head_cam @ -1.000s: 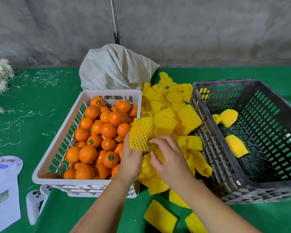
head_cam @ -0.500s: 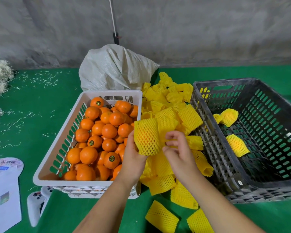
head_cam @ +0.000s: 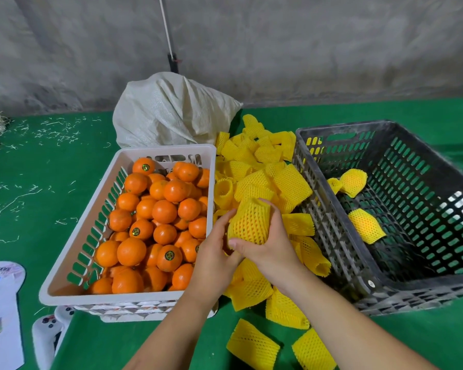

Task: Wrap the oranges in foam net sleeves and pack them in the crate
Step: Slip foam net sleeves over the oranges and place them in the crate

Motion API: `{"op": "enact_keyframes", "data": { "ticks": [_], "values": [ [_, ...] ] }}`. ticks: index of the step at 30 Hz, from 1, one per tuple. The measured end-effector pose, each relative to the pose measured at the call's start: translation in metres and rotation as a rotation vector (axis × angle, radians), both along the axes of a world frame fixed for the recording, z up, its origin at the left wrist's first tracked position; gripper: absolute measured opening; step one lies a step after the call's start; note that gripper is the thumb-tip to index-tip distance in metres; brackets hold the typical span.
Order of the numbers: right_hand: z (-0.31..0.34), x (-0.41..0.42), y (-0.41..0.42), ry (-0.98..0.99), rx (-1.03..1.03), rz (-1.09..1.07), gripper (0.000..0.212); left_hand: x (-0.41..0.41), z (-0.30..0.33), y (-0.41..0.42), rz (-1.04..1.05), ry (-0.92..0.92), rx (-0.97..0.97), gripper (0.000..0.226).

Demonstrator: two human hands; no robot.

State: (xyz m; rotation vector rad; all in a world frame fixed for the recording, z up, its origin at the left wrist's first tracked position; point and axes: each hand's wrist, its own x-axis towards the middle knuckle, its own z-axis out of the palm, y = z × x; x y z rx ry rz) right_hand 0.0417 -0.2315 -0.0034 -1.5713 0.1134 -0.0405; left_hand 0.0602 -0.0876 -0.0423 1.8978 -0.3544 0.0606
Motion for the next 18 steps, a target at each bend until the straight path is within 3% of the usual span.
{"op": "enact_keyframes", "data": {
  "ticks": [4, 8, 10, 13, 15, 18],
  "values": [
    [0.022, 0.03, -0.068, -0.025, -0.088, -0.279, 0.104, 0.005, -0.004, 0.016, 0.055, 0.034, -0.013, 0.056],
    [0.038, 0.062, -0.163, -0.025, -0.189, -0.607, 0.111, 0.033, -0.025, 0.064, 0.249, 0.195, 0.181, 0.045],
    [0.036, 0.074, -0.194, 0.069, -0.301, -0.637, 0.115, 0.051, -0.034, 0.081, 0.22, 0.331, 0.43, 0.05],
    [0.023, 0.082, -0.214, 0.2, -0.404, -0.495, 0.112, 0.06, -0.044, 0.086, 0.023, 0.279, 1.017, 0.059],
    [0.01, 0.082, -0.209, 0.229, -0.452, -0.416, 0.1, 0.056, -0.046, 0.084, -0.097, 0.258, 1.254, 0.067],
    [-0.009, 0.077, -0.189, 0.236, -0.549, -0.251, 0.094, 0.047, -0.052, 0.077, -0.118, 0.144, 1.495, 0.077]
  ]
}}
